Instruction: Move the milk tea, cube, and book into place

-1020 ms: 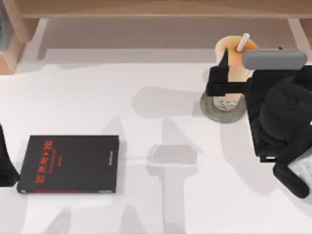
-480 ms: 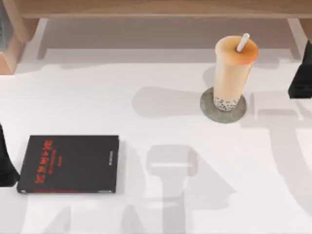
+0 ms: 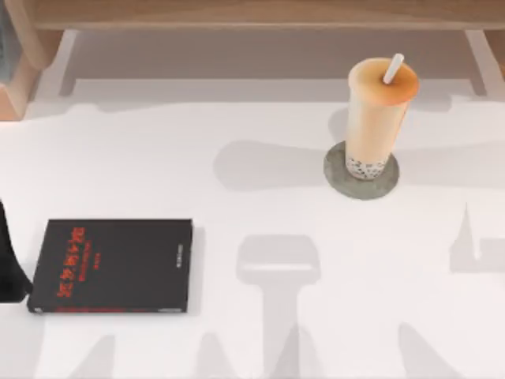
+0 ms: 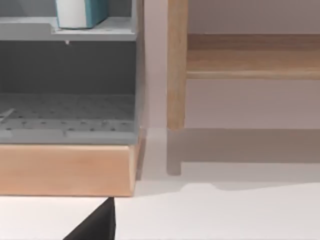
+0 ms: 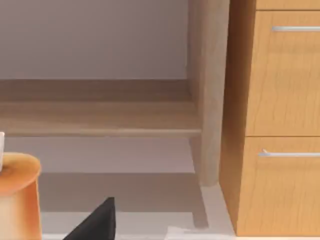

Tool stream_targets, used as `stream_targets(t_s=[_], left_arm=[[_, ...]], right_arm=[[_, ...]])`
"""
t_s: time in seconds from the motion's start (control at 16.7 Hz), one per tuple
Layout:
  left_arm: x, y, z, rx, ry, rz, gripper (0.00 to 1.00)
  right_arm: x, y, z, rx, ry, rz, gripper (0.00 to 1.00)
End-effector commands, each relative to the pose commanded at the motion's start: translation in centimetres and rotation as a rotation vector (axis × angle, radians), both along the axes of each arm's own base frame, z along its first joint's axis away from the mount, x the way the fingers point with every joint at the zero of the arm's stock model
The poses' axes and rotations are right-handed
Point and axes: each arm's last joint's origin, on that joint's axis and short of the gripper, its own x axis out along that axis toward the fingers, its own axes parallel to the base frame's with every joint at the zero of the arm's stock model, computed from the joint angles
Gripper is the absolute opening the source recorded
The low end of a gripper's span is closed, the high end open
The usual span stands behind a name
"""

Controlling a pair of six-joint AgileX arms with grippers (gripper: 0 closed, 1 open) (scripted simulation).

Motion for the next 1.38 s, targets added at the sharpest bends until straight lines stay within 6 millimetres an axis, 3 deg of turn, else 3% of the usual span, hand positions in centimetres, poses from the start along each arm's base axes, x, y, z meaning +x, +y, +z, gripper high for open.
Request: stream_targets(t_s=[0.36,0.84,1.14,1.38], left_arm=[[0.0,0.0,0.0,0.0,0.0,0.0,1.0],[0.0,0.2,0.5,0.008,0.031,0.018,1.0],[0.9,1.7,3.7,0.047,0.288,0.135,1.0],[3.5,4.4,6.4,0.041,0.636,0.245,1.0]], right_arm=[[-1.6,-1.0,-3.5,0.001,0.051,0.009,1.0],[-1.6,-1.0,-3.6,0.001,0.054,0.009,1.0],[-1.6,-1.0,-3.6,0.001,0.054,0.009,1.0],[-1.6,-1.0,-3.6,0.001,0.054,0.009,1.0]])
